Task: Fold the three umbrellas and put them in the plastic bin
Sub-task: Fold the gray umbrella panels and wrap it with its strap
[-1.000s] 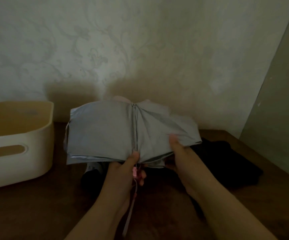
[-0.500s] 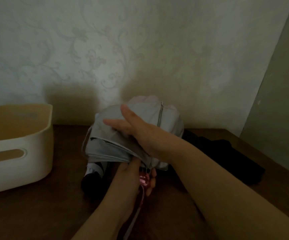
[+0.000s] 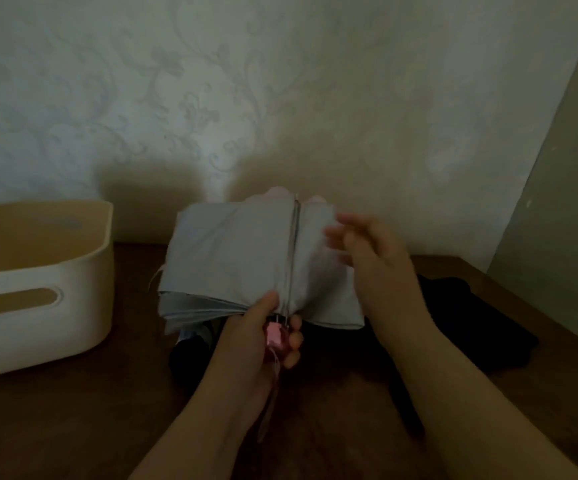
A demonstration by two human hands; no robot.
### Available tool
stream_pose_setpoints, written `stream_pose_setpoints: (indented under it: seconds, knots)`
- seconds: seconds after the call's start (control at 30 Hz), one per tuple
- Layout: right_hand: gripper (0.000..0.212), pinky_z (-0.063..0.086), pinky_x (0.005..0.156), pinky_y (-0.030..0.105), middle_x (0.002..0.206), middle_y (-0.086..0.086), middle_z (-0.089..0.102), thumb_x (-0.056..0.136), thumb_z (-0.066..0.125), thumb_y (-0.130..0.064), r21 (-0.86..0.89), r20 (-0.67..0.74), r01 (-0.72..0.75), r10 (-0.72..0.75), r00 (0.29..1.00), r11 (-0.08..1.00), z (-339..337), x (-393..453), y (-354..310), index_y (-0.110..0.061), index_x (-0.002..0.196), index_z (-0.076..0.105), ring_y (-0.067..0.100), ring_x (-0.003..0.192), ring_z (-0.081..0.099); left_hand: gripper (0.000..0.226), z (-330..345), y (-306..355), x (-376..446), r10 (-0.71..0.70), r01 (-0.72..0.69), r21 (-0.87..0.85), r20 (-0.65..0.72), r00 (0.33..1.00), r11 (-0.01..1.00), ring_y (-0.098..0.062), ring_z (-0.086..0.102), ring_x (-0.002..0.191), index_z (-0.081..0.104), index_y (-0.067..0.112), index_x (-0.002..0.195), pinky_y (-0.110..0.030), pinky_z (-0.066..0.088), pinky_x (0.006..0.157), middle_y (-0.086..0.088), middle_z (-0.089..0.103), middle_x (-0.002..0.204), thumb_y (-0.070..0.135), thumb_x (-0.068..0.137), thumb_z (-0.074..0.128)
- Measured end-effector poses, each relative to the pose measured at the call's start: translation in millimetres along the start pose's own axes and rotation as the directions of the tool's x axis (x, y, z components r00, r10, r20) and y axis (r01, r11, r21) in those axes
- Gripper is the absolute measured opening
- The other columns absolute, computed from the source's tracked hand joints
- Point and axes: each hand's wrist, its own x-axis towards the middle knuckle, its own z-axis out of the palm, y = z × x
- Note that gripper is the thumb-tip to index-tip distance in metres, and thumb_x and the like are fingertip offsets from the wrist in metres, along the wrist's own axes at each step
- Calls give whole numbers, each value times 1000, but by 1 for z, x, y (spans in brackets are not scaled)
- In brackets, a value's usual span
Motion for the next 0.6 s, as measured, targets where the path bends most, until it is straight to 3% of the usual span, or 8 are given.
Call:
stream_pose_setpoints:
  seconds: [0.1,0.2,0.27,0.33,0.4,0.47,0.53,0.6]
  knots:
    - [45,33,89,9,113,-23,42,85,60,-12,-447,83,73,-40,996,892,-20,-31,34,-44,112,43,0,112,41,24,-1,2,2,-62,63,-145,13,998,987,-11,44,34,48,6,84,-12,28,30,-6,52,52,24,96,40]
    - [56,25,102,20,114,-24,20,79,69,-30,-648,91,99,-52,995,755,-22,-44,61,-42,124,39,-1,117,22,25,-4,3,2,-97,109,-231,65,993,967,-10,44,35,46,7,83,-13,27,29,-6,52,54,28,95,39]
    - [45,31,95,22,111,-16,23,79,68,-33,-537,-147,-71,-10,989,841,-25,-42,59,-32,116,43,7,113,32,24,-4,2,1,-111,131,-249,94,989,960,-10,44,35,46,8,82,-13,28,29,-5,52,55,29,93,39]
    - [27,37,74,15,101,-9,36,82,64,-32,-341,-316,-183,71,946,922,-28,-42,47,-26,99,44,12,97,46,23,-1,1,1,-108,127,-215,98,989,968,-10,43,34,45,9,81,-14,29,29,-6,51,54,28,93,40]
    - [17,38,56,14,82,-7,48,84,60,-34,-348,-264,-89,-7,964,933,-23,-50,32,-26,84,46,7,74,52,24,3,-4,1,-74,81,-107,70,995,991,-11,43,34,48,7,83,-13,29,31,-6,52,52,26,95,40]
    - [21,43,54,12,70,-5,53,84,56,-41,-321,-137,-40,-5,990,946,-13,-54,21,-23,76,51,4,63,53,25,7,-11,2,-31,30,21,50,998,999,-12,43,34,53,5,85,-14,29,31,-7,53,51,24,95,40]
    - [30,41,52,5,74,-9,56,83,56,-52,-324,-48,-167,160,986,931,-6,-46,22,-21,82,54,1,63,54,31,8,-19,2,-18,13,108,49,999,994,-14,43,34,57,4,80,-15,30,32,-8,53,50,25,95,41]
    - [45,42,51,4,75,-10,59,77,59,-62,-299,49,-386,418,907,873,-4,-37,30,-20,92,58,0,66,55,38,7,-23,1,-33,22,180,58,998,983,-15,44,35,60,3,72,-17,31,33,-10,54,50,29,94,42]
